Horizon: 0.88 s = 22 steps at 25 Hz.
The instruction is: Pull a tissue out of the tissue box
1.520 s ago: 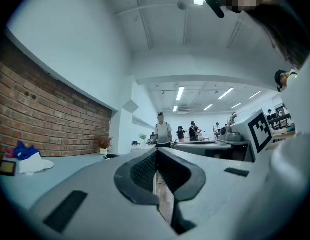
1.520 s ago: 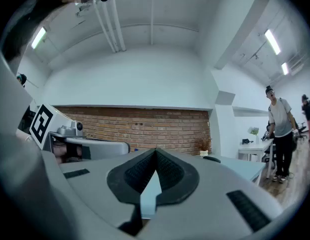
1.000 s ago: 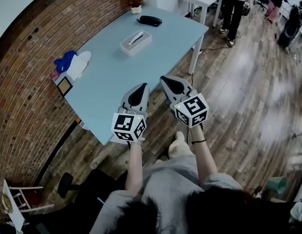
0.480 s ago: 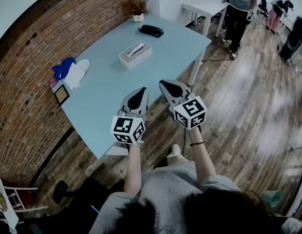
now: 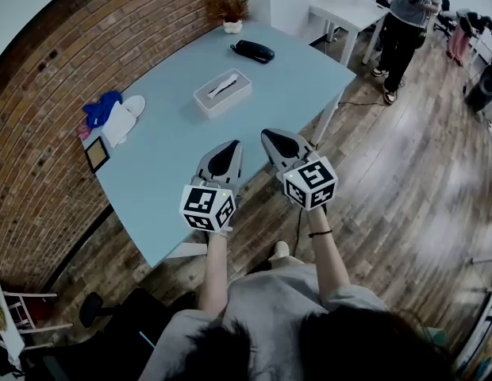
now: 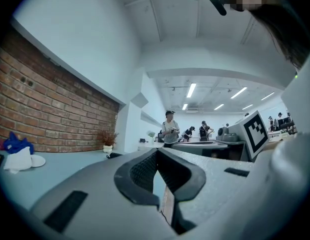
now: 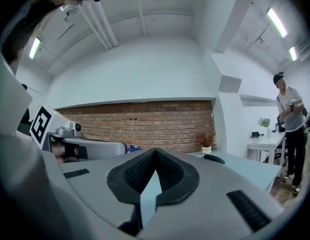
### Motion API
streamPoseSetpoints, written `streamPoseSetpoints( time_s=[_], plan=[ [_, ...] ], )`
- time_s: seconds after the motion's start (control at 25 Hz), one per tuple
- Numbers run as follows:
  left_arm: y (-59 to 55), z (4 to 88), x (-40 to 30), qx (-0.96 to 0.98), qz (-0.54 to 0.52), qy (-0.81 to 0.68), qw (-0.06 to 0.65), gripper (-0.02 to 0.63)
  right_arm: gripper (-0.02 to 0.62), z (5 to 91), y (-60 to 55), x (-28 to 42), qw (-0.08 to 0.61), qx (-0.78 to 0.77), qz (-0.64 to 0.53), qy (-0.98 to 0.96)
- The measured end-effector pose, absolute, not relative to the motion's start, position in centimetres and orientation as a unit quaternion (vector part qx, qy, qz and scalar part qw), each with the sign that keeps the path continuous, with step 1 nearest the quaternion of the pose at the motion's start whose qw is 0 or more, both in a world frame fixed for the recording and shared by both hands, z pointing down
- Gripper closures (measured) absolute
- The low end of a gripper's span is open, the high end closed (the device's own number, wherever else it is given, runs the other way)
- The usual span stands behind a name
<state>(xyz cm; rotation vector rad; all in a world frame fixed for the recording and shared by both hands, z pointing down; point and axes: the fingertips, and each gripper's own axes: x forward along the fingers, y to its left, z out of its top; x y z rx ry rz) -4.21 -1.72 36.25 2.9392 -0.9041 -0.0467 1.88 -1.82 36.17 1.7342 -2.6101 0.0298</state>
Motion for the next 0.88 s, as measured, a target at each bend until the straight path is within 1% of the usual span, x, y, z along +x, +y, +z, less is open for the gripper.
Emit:
streamPoseSetpoints(
  time_s=[0.88],
  plan=[
    [-6.8, 39.3, -0.7, 0.928, 0.01, -0.369, 0.054, 0.603, 0.597, 38.4, -8.1, 6.2, 0.012, 0.492, 0.028, -0.87]
  ],
)
